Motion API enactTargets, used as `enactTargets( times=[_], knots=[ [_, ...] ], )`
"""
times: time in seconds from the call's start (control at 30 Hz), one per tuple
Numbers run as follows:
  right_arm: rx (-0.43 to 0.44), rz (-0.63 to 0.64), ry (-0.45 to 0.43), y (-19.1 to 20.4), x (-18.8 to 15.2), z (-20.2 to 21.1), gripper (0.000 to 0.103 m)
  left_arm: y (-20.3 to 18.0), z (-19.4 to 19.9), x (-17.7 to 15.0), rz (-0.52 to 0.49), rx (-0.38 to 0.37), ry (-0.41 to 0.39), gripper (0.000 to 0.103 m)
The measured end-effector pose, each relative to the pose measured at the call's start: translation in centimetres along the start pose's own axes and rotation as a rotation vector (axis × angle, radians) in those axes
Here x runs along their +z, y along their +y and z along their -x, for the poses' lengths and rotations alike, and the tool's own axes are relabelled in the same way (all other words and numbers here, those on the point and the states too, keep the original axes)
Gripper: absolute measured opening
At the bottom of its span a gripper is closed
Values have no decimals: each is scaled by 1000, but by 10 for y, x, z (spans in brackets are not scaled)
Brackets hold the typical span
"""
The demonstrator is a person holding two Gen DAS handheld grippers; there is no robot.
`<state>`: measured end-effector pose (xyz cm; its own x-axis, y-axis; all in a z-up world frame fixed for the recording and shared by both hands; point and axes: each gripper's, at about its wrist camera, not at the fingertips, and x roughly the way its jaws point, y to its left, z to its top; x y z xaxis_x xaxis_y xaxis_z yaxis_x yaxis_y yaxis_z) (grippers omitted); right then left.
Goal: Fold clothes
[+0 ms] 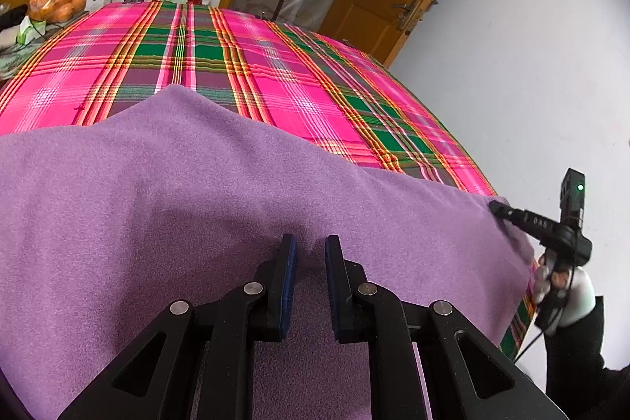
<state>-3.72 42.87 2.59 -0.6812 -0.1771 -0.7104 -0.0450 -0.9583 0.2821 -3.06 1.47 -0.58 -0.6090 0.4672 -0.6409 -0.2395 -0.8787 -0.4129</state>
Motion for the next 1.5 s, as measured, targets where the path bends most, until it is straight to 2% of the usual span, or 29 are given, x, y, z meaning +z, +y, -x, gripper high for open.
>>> enactTargets(
  times=[0.07,0.1,0.13,0.33,0.4,0.47,0.5,0.53,0.63,0.73,0.8,0.93,1.1,1.17,1.3,1.37,1.4,1.5],
  knots=[
    [-24,-35,-19,-13,0,6,5,0,0,0,1,-1,0,15],
    [-27,-29,-17,-10,-2,8,13,0,0,0,2,-2,0,15],
    [-17,-1,-10,0,-4,9,15,0,0,0,2,-2,0,15],
    [156,230,35,91,-16,-2,15,0,0,0,5,-3,-1,15],
    [186,290,65,119,-18,-16,15,0,0,0,6,-5,-2,15],
    [183,317,106,129,-25,-24,15,0,0,0,8,-7,-2,15],
    [178,313,109,124,-23,-25,8,0,0,0,9,-8,-3,15],
    [173,309,113,119,-22,-27,5,0,0,0,9,-9,-3,15],
    [84,256,85,84,-13,-22,5,0,0,-1,7,-12,-4,15],
    [-7,122,40,25,-3,-11,1,0,0,0,7,-18,-2,15],
    [-110,41,-4,-13,2,1,1,1,1,0,8,-19,-1,15],
    [-206,-58,-63,-49,3,26,8,0,0,0,7,-19,-1,15],
    [-93,42,-48,-14,-8,24,8,-1,0,0,4,-14,0,15],
    [-98,69,-25,-10,-6,11,8,-1,0,-1,4,-13,0,15],
    [-138,0,-21,-21,7,-3,6,-1,0,0,1,-9,0,15],
    [-139,1,-33,-17,5,1,11,-1,0,0,0,-8,1,15],
    [-127,18,-39,-10,2,5,11,-1,1,0,1,-9,1,15],
    [-17,97,-47,30,-10,15,11,0,2,0,5,-2,-6,15]
  ],
)
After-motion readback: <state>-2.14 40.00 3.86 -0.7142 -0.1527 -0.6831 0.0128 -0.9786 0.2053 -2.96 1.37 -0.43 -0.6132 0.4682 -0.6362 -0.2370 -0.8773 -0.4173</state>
